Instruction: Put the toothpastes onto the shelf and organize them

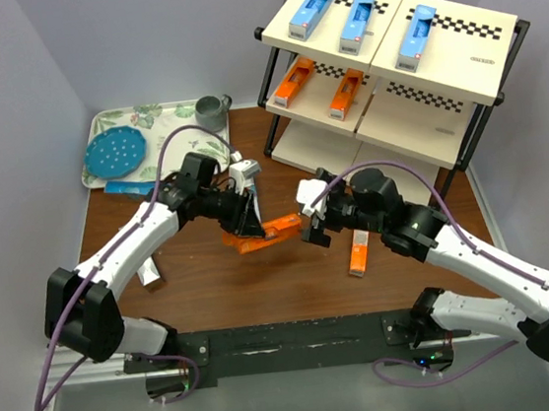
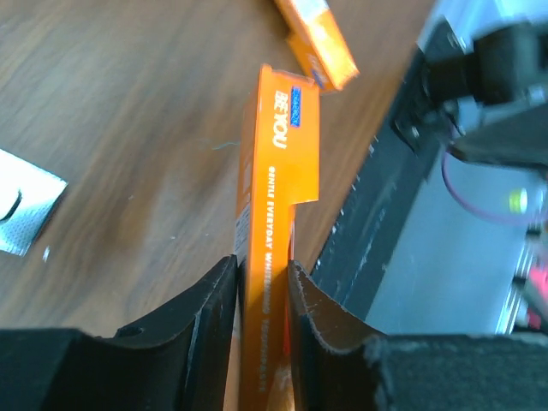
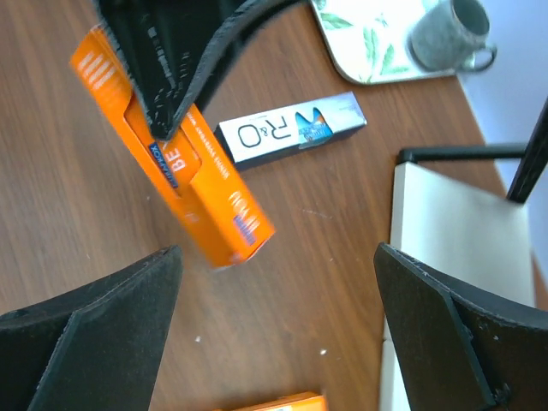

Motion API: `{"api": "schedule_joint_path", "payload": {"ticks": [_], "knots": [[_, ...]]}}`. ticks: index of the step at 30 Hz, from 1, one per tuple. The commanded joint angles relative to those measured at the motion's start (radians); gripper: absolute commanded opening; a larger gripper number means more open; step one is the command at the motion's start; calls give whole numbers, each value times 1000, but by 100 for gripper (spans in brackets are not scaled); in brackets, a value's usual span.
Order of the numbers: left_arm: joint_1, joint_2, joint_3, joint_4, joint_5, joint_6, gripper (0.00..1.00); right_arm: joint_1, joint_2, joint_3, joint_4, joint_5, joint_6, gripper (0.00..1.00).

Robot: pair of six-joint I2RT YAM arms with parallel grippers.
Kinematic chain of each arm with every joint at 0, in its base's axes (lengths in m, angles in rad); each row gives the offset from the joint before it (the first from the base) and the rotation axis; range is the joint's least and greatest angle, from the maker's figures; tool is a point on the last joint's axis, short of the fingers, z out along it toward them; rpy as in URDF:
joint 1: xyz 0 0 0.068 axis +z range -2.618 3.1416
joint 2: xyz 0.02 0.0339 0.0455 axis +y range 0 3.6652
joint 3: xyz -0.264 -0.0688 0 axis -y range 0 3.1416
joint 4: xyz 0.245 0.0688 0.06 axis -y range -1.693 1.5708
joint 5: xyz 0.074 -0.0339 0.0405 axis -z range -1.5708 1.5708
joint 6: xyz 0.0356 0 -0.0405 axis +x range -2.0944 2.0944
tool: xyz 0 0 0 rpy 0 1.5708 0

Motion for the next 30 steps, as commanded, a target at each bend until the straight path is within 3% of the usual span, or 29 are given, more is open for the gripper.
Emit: {"api": "schedule_joint_path", "payload": {"ticks": [1,6,11,15,23,30], "knots": [[-11,36,104,-159,166,200,34,12,-6,22,-63,-78,-213,98],[-13,39,102,-121,194,185,26,29,45,68,-171,-100,-254,97],[-13,49,82,-83,166,162,21,63,37,19,-136,-121,-210,97],[-13,33,47,-34,85,102,34,106,69,-16,-114,-135,-158,96],[1,-167,-103,224,-407,-167,58,259,161,-90,-36,7,-152,93],[24,-416,-206,282,-855,-243,78,358,322,-65,1,169,-236,90]]}}
